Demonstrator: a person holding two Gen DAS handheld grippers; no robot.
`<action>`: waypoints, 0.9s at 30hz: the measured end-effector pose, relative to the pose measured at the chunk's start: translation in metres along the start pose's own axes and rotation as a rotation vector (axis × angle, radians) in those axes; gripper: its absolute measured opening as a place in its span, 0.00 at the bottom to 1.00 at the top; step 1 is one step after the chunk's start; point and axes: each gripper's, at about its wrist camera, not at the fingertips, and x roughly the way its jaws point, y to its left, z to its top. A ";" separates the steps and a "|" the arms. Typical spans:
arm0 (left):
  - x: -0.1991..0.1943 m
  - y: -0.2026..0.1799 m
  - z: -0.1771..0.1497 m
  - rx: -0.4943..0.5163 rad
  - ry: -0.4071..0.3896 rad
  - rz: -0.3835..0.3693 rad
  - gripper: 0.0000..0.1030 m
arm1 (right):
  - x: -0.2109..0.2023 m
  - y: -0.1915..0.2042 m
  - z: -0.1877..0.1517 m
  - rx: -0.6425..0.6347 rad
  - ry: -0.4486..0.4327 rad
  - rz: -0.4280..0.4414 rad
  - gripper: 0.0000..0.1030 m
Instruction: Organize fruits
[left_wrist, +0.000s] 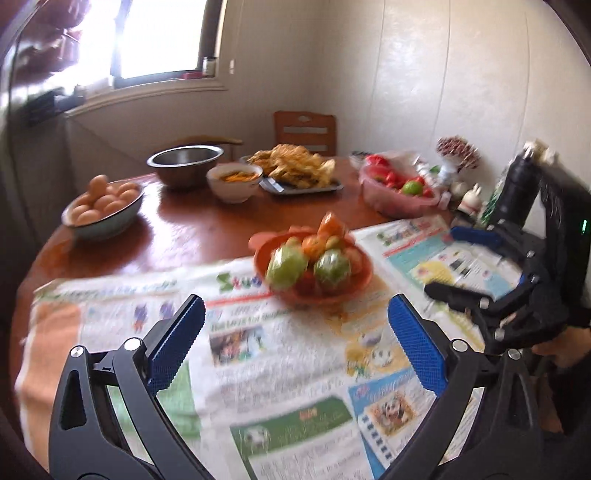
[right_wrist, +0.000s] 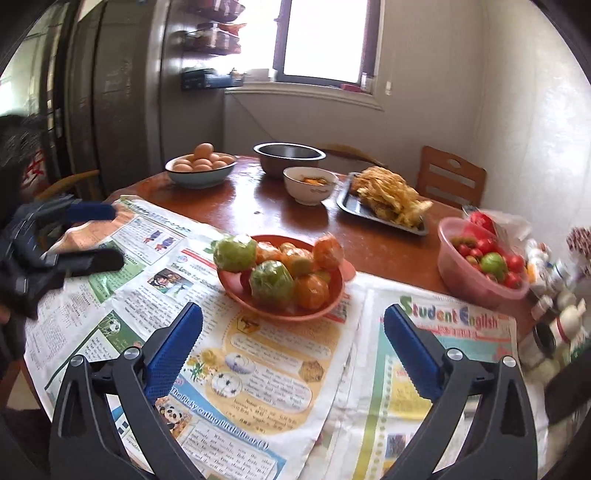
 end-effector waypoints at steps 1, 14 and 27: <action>-0.002 -0.003 -0.004 -0.001 0.007 0.021 0.91 | -0.002 0.000 -0.003 0.024 0.005 -0.012 0.96; -0.013 -0.028 -0.048 -0.006 0.064 0.149 0.91 | -0.013 0.009 -0.027 0.090 0.038 -0.079 0.96; -0.019 -0.030 -0.047 -0.025 0.044 0.147 0.91 | -0.024 0.007 -0.027 0.099 0.027 -0.084 0.96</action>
